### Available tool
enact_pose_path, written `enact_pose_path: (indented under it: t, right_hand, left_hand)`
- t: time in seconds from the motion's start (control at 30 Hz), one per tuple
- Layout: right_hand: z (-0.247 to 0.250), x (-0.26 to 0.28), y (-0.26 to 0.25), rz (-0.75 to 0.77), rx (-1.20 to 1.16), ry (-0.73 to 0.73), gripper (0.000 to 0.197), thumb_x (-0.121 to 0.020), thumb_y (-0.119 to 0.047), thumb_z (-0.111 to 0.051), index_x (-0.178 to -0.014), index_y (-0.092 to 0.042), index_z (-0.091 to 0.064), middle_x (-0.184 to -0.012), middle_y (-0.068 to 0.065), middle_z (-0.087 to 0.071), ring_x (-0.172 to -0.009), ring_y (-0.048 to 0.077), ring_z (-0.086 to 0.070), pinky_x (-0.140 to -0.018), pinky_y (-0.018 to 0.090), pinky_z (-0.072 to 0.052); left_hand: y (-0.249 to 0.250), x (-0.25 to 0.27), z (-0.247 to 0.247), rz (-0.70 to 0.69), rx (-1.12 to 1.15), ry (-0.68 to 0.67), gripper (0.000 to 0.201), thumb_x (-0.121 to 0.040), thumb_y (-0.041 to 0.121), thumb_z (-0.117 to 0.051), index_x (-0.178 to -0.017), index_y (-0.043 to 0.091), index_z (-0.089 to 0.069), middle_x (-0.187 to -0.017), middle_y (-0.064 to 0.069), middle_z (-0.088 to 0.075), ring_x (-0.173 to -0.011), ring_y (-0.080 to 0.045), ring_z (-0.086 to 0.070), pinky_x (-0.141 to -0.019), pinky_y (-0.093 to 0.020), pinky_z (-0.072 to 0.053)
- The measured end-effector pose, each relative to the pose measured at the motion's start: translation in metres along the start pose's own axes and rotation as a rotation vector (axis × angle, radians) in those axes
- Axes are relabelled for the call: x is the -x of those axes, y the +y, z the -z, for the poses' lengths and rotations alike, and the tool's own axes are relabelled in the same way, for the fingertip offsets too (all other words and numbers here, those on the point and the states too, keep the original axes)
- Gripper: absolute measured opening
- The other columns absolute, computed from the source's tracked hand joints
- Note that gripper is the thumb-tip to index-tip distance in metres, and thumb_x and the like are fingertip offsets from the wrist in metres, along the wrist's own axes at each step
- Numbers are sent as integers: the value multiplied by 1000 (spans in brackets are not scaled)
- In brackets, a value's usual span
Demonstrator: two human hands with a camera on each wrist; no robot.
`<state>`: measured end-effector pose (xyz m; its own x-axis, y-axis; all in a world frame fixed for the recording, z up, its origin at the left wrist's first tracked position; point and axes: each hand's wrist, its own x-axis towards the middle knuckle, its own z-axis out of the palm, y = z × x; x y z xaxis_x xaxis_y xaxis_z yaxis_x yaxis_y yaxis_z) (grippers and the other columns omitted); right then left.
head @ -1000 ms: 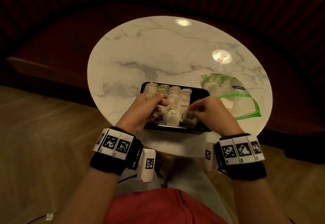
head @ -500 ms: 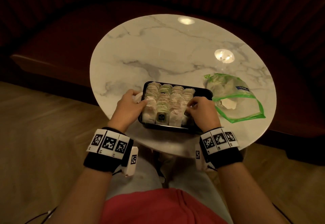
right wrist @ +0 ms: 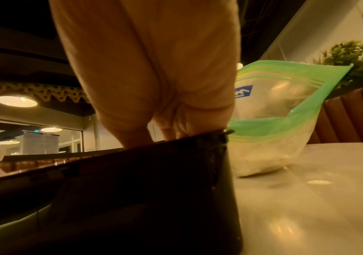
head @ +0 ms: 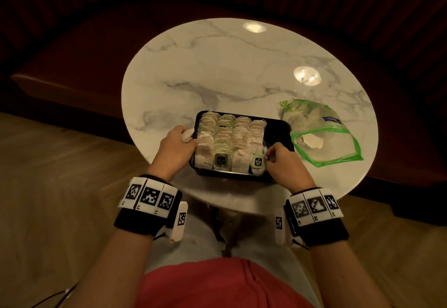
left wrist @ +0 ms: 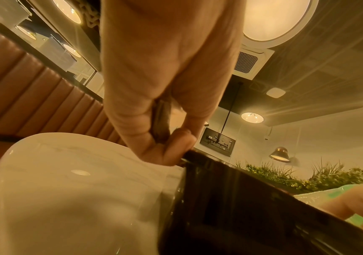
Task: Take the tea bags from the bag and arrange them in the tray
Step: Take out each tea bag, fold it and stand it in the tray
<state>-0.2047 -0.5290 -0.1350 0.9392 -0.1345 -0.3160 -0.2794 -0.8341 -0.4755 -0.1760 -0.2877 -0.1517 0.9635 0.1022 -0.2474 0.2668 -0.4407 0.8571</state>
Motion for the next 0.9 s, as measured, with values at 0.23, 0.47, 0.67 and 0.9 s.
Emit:
enact_pose_path:
  t: [0.23, 0.47, 0.67, 0.9]
  right_hand:
    - [-7, -10, -5, 4, 45, -39, 35, -84, -8, -68, -112, -8, -47, -107, 21, -62, -100, 35, -59, -83, 40, -50]
    - [-9, -11, -3, 48, -121, 138, 21, -82, 0, -62, -96, -12, -51, -87, 11, -63, -85, 27, -60, -75, 37, -49]
    - [-7, -9, 0, 52, -92, 57, 22, -82, 2, -60, -72, -17, -57, -83, 4, -63, -78, 16, -57, -59, 14, -40]
    - [-3, -6, -7, 22, 44, -140, 42, -85, 9, -46, -98, -14, -78, -108, 10, -70, -96, 22, -63, -80, 24, -49]
  left_hand:
    - [1, 1, 0, -13, -8, -3, 12, -91, 19, -62, -101, 14, -57, -95, -8, -61, -96, -36, -62, -83, -47, -54]
    - [-1, 0, 0, -13, -9, -11, 16, -92, 19, -62, -105, 10, -59, -100, -12, -63, -98, -36, -61, -84, -50, -54]
    - [-2, 0, 0, -5, 13, -27, 10, -92, 20, -61, -101, 17, -56, -100, -10, -63, -100, -37, -62, -86, -52, -53]
    - [-2, 0, 0, -22, 5, -34, 12, -92, 20, -61, -101, 14, -58, -97, -9, -62, -97, -36, -62, -84, -52, -54]
